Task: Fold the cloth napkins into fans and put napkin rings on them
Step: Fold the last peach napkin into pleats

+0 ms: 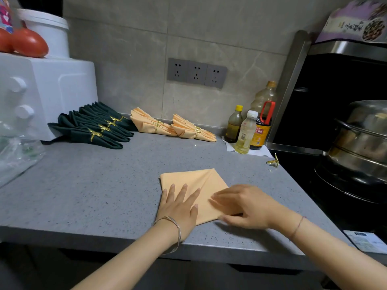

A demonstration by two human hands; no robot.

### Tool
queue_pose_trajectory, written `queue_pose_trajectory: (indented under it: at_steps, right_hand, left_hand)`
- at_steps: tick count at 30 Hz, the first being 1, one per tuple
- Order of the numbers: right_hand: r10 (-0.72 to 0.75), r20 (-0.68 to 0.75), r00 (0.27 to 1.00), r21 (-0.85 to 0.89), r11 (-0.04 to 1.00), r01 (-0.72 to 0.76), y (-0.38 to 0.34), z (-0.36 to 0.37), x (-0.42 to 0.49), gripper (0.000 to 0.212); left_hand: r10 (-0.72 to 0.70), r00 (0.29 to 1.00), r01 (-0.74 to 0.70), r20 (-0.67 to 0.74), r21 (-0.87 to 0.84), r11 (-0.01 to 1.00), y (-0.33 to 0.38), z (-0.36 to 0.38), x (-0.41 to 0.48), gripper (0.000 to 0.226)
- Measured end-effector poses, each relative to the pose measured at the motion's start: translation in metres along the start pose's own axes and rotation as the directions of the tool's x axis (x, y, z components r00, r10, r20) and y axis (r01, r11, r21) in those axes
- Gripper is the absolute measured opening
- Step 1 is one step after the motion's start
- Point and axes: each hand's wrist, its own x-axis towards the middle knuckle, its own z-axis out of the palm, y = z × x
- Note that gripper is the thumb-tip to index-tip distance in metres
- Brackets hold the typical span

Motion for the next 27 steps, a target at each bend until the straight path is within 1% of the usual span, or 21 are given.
queue_pose_trajectory:
  at_steps: [3, 6, 8, 10, 13, 16, 18, 21, 27]
  right_hand:
    - [-0.028, 0.061, 0.998, -0.049, 0.998, 0.031, 0.006, 0.001, -0.006, 0.052]
    - [0.039, 0.099, 0.994, -0.021, 0.999, -0.037, 0.022, 0.006, -0.004, 0.054]
    - [0.101, 0.077, 0.992, 0.079, 0.991, -0.107, 0.030, 0.008, 0.001, 0.043]
    - [0.165, 0.068, 0.984, 0.239, 0.955, -0.177, 0.036, 0.007, 0.007, 0.027]
    - [0.206, 0.086, 0.975, 0.389, 0.894, -0.223, 0.043, 0.007, 0.019, 0.009]
    - [0.259, 0.110, 0.960, 0.471, 0.837, -0.280, 0.046, 0.010, 0.027, 0.014]
    - [0.294, 0.129, 0.947, 0.512, 0.798, -0.318, 0.049, 0.013, 0.032, 0.020]
    - [0.336, 0.158, 0.928, 0.524, 0.768, -0.368, 0.050, 0.017, 0.036, 0.023]
    - [0.403, 0.091, 0.911, 0.578, 0.724, -0.377, 0.044, 0.028, 0.043, 0.029]
  left_hand:
    - [0.003, 1.000, -0.003, 0.002, -0.014, 1.000, 0.000, -0.001, -0.001, 0.051]
    - [0.007, 1.000, -0.007, -0.001, -0.029, 1.000, -0.001, -0.001, -0.002, 0.050]
    - [0.007, 1.000, -0.007, 0.007, -0.036, 0.999, -0.002, -0.001, -0.001, 0.050]
    - [0.006, 1.000, -0.005, 0.023, -0.048, 0.999, -0.002, -0.003, -0.001, 0.050]
    - [0.000, 0.998, 0.006, 0.060, -0.107, 0.994, -0.001, -0.006, -0.001, 0.049]
    - [-0.005, 0.994, 0.024, 0.105, -0.180, 0.983, -0.002, -0.008, -0.001, 0.057]
    - [0.015, 0.992, 0.005, 0.122, -0.161, 0.987, -0.005, -0.008, -0.001, 0.058]
    - [0.033, 0.992, -0.016, 0.123, -0.137, 0.990, -0.008, -0.008, 0.000, 0.054]
    - [0.027, 0.994, -0.014, 0.105, -0.120, 0.993, -0.006, -0.006, 0.002, 0.048]
